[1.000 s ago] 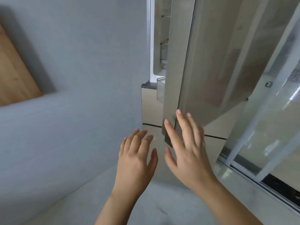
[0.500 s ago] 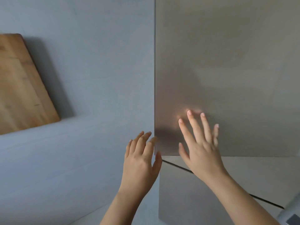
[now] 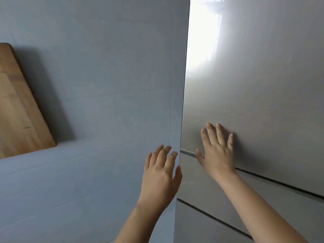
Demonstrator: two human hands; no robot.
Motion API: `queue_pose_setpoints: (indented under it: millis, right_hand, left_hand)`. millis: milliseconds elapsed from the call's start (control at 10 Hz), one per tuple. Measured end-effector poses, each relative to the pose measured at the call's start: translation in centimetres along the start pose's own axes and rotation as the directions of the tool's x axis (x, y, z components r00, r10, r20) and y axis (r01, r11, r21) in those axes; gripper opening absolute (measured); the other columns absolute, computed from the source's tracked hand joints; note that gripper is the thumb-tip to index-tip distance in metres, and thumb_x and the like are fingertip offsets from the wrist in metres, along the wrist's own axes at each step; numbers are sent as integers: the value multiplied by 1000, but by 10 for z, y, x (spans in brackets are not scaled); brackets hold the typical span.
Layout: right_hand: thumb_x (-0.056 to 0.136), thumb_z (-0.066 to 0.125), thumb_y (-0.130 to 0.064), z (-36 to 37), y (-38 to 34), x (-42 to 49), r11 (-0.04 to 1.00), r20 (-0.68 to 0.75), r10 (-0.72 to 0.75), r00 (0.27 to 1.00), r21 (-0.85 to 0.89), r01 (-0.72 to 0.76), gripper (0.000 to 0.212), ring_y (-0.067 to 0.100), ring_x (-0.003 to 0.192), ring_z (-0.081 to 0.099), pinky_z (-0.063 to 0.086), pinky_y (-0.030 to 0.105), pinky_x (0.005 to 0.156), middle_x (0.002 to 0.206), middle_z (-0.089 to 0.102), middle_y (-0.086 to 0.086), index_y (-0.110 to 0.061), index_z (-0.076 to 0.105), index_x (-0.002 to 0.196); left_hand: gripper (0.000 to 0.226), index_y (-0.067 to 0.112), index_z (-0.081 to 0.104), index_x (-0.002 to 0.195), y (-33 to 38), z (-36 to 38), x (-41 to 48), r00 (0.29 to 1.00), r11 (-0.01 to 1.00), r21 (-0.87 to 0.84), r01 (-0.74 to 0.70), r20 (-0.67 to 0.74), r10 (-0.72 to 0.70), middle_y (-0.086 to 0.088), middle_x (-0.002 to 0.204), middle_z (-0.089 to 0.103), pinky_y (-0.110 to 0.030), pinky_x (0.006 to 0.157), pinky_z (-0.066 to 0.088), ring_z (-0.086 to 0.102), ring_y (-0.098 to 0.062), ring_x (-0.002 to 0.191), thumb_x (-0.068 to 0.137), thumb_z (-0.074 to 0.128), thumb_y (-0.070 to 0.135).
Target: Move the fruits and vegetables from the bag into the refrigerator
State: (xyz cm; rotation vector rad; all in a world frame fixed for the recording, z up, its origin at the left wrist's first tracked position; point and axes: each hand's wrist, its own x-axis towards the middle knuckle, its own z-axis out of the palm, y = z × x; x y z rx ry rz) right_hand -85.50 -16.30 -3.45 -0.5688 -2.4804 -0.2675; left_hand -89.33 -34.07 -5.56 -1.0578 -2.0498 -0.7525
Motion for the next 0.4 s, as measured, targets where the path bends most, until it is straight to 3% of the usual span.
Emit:
queue_pose_setpoints:
  millis: [200,400]
  right_hand:
    - [64,76,-33,8,0,0,1000,-53,-10,999,-10,10,72,42,130,36,28,68,95,137,47,20,-2,53,125]
    - [70,74,-27,1,-18,-3,996,-82,37,996,84,-30,63,44,124,42,28,68,95,132,51,21,-4,54,125]
  left_hand:
    - [30,14,50,110,-7,10,5,999,1000,-11,15,41,-15,-11,116,63,-49,89,48,55,-32,114,83,44,27]
    - [30,14,50,110,-20,-11,-3,1000,1000,8,8,23,-8,-11,115,63,-48,89,48,55,-32,114,84,43,28]
